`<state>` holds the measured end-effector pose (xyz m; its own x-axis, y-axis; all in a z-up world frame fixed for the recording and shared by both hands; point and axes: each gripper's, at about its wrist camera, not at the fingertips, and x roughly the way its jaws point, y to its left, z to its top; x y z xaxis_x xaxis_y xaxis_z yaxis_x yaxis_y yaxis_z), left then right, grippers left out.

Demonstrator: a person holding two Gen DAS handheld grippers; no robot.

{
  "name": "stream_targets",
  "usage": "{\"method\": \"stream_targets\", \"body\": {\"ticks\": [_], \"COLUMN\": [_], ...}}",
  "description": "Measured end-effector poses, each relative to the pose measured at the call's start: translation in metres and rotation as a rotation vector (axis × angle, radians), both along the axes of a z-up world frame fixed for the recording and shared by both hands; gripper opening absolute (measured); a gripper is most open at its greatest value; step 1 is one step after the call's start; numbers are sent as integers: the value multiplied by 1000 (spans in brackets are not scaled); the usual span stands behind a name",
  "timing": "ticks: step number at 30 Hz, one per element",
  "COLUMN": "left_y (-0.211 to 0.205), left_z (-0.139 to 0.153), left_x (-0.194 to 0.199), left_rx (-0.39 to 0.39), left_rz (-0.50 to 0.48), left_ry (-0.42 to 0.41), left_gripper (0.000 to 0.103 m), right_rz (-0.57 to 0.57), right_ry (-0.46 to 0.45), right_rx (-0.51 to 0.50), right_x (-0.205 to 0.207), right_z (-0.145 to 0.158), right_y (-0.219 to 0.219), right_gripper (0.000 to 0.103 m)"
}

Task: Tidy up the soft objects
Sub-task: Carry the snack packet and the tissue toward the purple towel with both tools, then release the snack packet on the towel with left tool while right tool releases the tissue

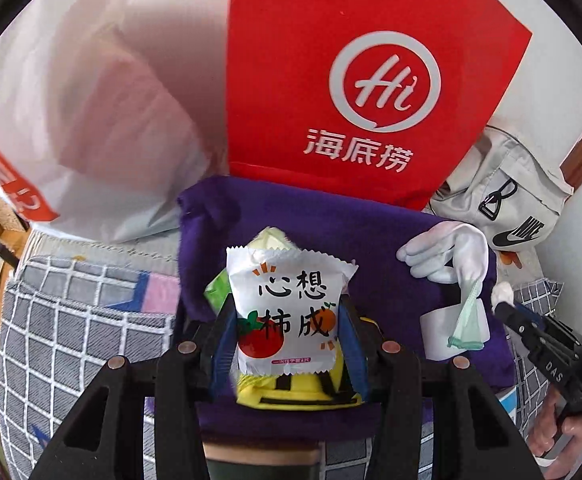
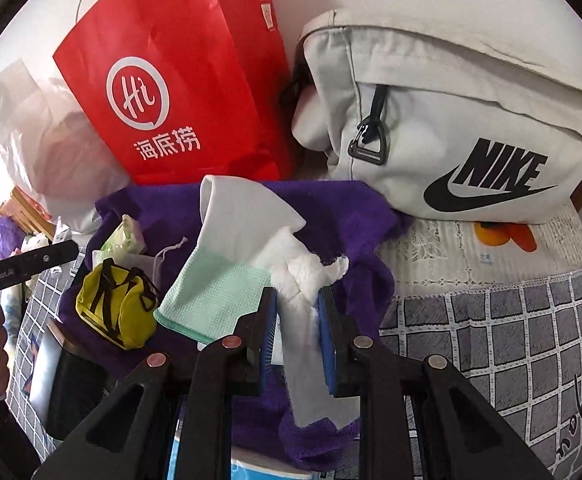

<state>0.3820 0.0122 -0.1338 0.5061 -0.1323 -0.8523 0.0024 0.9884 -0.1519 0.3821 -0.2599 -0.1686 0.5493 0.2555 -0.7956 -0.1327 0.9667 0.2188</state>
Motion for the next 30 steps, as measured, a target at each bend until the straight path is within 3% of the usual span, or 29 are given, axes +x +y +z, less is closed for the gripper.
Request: {"method": "stream_targets", "body": {"ticks": [12, 17, 21, 23, 30], "left_y": [-21, -16, -10, -5, 7], "left_z": [-20, -27, -29, -29, -17], "left_x": [23, 26, 27, 25, 6], "left_rx": [-11, -20, -30, -32, -20], "left_rz": [-41, -29, -3, 9, 17], "left_ry": [37, 63, 78, 84, 85], "left_gripper": [47, 56, 73, 75, 75], "right_rz": [66, 89, 112, 114, 114], "right_ry": [48, 29, 10, -3, -39], "right_rx": [15, 15, -2, -9, -35], "right_x": [3, 2, -2, -4, -13], "right_z": [-13, -10, -4, 0, 15], "right_y": [8, 14, 20, 22, 30], "right_gripper": [24, 53, 57, 66, 67]}}
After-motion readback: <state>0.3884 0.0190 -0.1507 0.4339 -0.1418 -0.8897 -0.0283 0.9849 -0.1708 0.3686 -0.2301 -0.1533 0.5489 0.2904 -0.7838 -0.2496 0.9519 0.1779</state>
